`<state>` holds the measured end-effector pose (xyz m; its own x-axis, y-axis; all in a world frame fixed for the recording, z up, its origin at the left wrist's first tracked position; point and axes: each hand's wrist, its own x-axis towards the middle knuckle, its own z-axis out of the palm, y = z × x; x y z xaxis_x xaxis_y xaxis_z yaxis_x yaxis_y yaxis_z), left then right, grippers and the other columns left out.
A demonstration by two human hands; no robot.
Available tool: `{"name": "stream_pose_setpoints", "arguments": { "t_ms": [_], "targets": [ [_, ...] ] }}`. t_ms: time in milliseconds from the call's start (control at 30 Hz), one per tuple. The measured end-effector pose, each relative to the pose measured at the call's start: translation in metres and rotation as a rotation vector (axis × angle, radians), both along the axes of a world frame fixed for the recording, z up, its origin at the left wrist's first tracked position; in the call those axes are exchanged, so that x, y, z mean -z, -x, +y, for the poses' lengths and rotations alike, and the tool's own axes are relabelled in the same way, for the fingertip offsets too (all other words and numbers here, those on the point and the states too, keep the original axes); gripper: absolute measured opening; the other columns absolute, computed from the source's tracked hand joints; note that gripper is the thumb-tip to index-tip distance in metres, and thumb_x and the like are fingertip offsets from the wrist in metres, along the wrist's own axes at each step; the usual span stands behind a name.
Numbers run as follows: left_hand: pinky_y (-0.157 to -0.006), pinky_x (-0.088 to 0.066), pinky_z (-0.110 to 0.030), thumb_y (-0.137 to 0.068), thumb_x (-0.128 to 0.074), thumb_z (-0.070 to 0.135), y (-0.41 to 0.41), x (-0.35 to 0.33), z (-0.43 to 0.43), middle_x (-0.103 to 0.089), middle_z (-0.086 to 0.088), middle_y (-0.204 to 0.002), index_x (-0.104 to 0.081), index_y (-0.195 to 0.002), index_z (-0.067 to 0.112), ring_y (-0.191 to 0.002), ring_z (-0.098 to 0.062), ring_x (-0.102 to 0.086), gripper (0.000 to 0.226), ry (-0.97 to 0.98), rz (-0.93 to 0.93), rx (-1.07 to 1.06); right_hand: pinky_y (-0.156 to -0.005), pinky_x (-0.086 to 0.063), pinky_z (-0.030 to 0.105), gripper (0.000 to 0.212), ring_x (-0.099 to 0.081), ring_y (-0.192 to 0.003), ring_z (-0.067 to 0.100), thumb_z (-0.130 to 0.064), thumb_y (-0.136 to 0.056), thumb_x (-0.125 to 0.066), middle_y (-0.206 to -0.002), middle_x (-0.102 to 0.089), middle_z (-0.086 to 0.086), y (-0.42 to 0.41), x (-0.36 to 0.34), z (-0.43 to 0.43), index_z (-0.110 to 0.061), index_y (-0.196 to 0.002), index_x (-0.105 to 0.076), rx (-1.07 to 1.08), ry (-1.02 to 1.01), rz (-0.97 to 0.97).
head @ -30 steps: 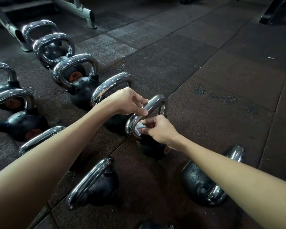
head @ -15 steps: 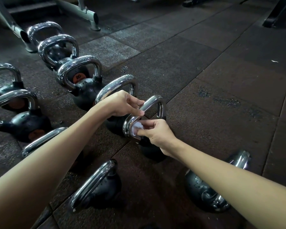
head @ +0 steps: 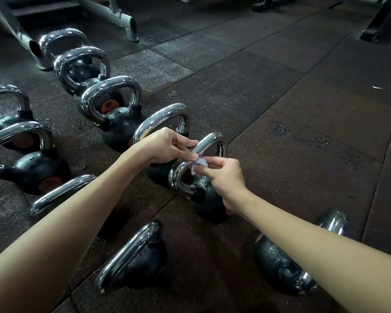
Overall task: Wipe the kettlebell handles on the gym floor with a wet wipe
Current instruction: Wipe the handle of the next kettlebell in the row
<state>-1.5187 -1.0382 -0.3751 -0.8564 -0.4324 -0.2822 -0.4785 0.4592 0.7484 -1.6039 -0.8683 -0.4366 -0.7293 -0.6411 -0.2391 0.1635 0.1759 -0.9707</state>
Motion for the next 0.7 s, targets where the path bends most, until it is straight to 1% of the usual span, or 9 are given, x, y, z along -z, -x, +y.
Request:
{"name": "stream_pose_setpoints", "arguments": {
  "t_ms": [67, 100, 233, 300, 367, 467, 533, 600, 700],
  "targets": [
    [-0.061, -0.038, 0.002, -0.08, -0.088, 0.033, 0.004, 0.0, 0.002, -0.076, 0.016, -0.085, -0.074, -0.126, 0.028, -0.06, 0.02, -0.057, 0.048, 0.013, 0.0, 0.006, -0.087, -0.062, 0.034, 0.032, -0.078, -0.089, 0.018, -0.013, -0.072, -0.092, -0.089, -0.081, 0.003, -0.011, 0.005, 0.0, -0.012, -0.102, -0.08, -0.029, -0.037, -0.005],
    [-0.061, -0.037, 0.002, -0.08, -0.088, 0.034, 0.006, -0.001, 0.004, -0.076, 0.016, -0.086, -0.075, -0.126, 0.028, -0.059, 0.021, -0.057, 0.048, 0.02, -0.002, 0.008, -0.088, -0.062, 0.038, 0.032, -0.078, -0.088, 0.018, -0.013, -0.072, -0.092, -0.088, -0.081, 0.003, -0.015, 0.006, 0.0, -0.012, -0.102, -0.08, -0.003, -0.045, 0.0],
    [-0.058, -0.037, 0.003, -0.08, -0.088, 0.035, 0.012, -0.003, 0.008, -0.077, 0.015, -0.09, -0.075, -0.124, 0.031, -0.061, 0.017, -0.058, 0.046, 0.045, -0.018, 0.005, -0.086, -0.063, 0.036, 0.016, -0.078, -0.084, 0.012, -0.014, -0.077, -0.088, -0.081, -0.08, -0.005, -0.004, 0.002, -0.004, -0.019, -0.092, -0.081, 0.22, -0.023, 0.095],
    [-0.058, -0.036, 0.004, -0.08, -0.088, 0.035, 0.013, -0.005, 0.009, -0.077, 0.014, -0.091, -0.076, -0.123, 0.031, -0.066, 0.014, -0.059, 0.046, 0.047, -0.028, 0.003, -0.088, -0.062, 0.04, 0.011, -0.077, -0.083, 0.01, -0.019, -0.078, -0.086, -0.079, -0.079, -0.009, 0.009, 0.001, -0.007, -0.026, -0.084, -0.08, 0.319, -0.019, 0.136],
    [-0.059, -0.036, 0.005, -0.079, -0.088, 0.036, 0.012, -0.006, 0.012, -0.078, 0.013, -0.095, -0.076, -0.123, 0.032, -0.072, 0.012, -0.061, 0.046, 0.047, -0.039, 0.005, -0.087, -0.062, 0.041, 0.012, -0.077, -0.081, 0.008, -0.022, -0.078, -0.086, -0.077, -0.079, -0.011, 0.015, 0.0, -0.007, -0.03, -0.079, -0.077, 0.358, -0.028, 0.151],
    [-0.06, -0.036, 0.006, -0.079, -0.088, 0.037, 0.011, -0.009, 0.017, -0.078, 0.01, -0.103, -0.074, -0.125, 0.032, -0.08, 0.009, -0.063, 0.047, 0.062, -0.047, 0.015, -0.085, -0.063, 0.036, 0.017, -0.076, -0.077, 0.005, -0.018, -0.08, -0.085, -0.074, -0.078, -0.011, 0.007, 0.004, -0.004, -0.03, -0.075, -0.074, 0.353, -0.026, 0.165],
    [-0.067, -0.041, 0.002, -0.079, -0.088, 0.039, 0.011, -0.01, 0.021, -0.078, 0.009, -0.105, -0.074, -0.126, 0.032, -0.087, 0.002, -0.067, 0.049, 0.067, -0.048, 0.016, -0.084, -0.063, 0.036, 0.015, -0.075, -0.076, 0.005, -0.017, -0.081, -0.084, -0.073, -0.077, -0.01, 0.003, 0.006, -0.003, -0.028, -0.076, -0.075, 0.37, -0.033, 0.189],
    [-0.079, -0.044, -0.008, -0.078, -0.088, 0.041, 0.013, -0.011, 0.025, -0.078, 0.011, -0.101, -0.075, -0.125, 0.034, -0.091, 0.0, -0.068, 0.05, 0.079, -0.058, 0.019, -0.083, -0.062, 0.037, 0.004, -0.075, -0.074, 0.005, -0.02, -0.081, -0.081, -0.073, -0.077, -0.01, 0.009, 0.005, -0.004, -0.023, -0.083, -0.079, 0.424, -0.064, 0.251],
    [-0.097, -0.05, -0.023, -0.075, -0.09, 0.045, 0.015, -0.01, 0.028, -0.077, 0.016, -0.096, -0.075, -0.122, 0.039, -0.093, 0.0, -0.069, 0.05, 0.116, -0.068, 0.0, -0.079, -0.061, 0.032, 0.011, -0.073, -0.072, 0.005, -0.025, -0.081, -0.08, -0.073, -0.076, -0.01, 0.022, 0.0, -0.001, -0.019, -0.09, -0.081, 0.509, -0.115, 0.301]
  ]
}}
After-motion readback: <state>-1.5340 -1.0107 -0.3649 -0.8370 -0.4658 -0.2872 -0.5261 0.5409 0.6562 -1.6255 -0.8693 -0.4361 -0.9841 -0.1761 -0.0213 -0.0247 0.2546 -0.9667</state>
